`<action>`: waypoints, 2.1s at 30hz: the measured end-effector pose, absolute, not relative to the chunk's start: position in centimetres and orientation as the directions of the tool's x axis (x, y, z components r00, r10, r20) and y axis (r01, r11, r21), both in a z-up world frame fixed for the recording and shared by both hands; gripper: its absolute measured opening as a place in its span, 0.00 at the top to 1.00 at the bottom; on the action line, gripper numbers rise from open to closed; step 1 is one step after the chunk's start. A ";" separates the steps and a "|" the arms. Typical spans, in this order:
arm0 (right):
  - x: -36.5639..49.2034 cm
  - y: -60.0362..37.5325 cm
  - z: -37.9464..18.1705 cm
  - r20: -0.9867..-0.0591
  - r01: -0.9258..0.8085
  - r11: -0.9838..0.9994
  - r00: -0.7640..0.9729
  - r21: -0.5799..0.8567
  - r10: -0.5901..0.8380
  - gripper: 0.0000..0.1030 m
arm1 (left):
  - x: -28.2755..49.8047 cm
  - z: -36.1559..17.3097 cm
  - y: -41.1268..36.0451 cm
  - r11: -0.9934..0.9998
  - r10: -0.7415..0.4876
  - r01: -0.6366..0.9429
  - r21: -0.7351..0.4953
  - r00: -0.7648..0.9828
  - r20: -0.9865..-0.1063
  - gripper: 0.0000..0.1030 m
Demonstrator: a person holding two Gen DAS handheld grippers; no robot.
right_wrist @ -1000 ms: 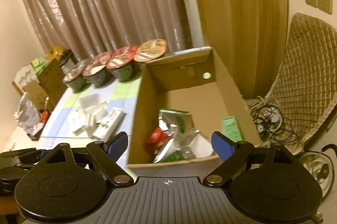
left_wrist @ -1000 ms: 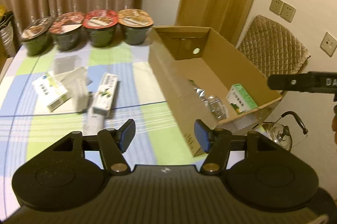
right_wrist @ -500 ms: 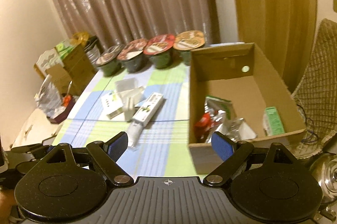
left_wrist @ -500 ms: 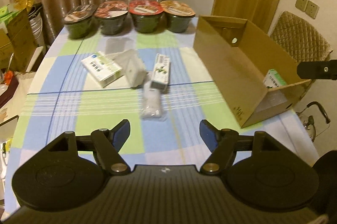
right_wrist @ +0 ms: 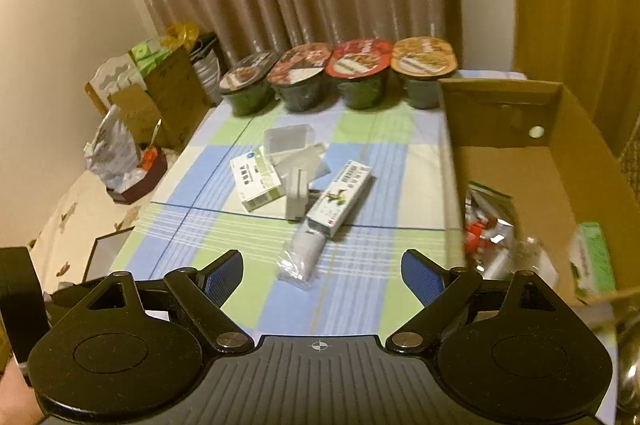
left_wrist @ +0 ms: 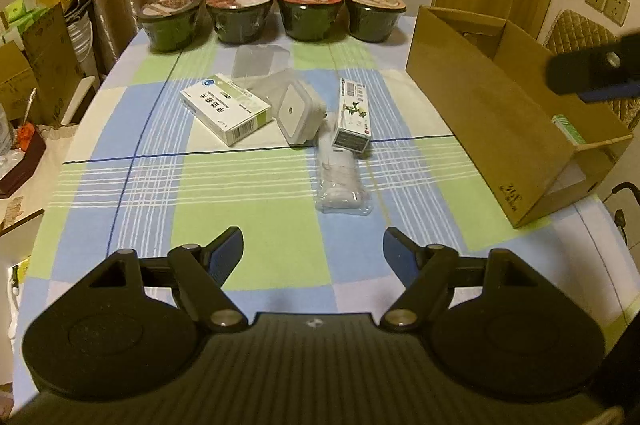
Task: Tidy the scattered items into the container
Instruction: 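Withdraw both tools from the box back over the table, then reach the left tool to the white wrapped packet while the right tool reaches the white barcode box, then grasp the white wrapped packet with the left tool while the right tool grasps the bird-print barcode box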
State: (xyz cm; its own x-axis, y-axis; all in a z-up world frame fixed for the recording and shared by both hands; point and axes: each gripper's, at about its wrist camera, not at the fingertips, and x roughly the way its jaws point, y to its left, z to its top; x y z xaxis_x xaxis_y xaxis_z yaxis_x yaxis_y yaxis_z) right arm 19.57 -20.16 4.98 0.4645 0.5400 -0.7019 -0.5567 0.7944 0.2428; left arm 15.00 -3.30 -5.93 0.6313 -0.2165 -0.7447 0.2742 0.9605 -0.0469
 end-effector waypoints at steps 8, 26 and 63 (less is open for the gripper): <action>24.7 -15.8 1.2 -0.746 -0.575 0.784 0.412 0.233 0.524 0.11 | 19.2 -9.8 -3.9 0.952 -0.248 0.298 -0.075 0.602 -0.759 0.29; 33.7 -12.1 -6.4 -0.827 -0.568 0.787 0.306 0.240 0.473 0.12 | 25.9 -14.8 -7.2 0.919 -0.318 0.379 -0.110 0.547 -0.774 0.62; 22.5 -17.5 -11.1 -0.889 -0.612 0.790 0.335 0.047 0.312 0.58 | 23.4 -13.9 -5.2 0.888 -0.280 0.458 -0.043 0.465 -0.840 0.62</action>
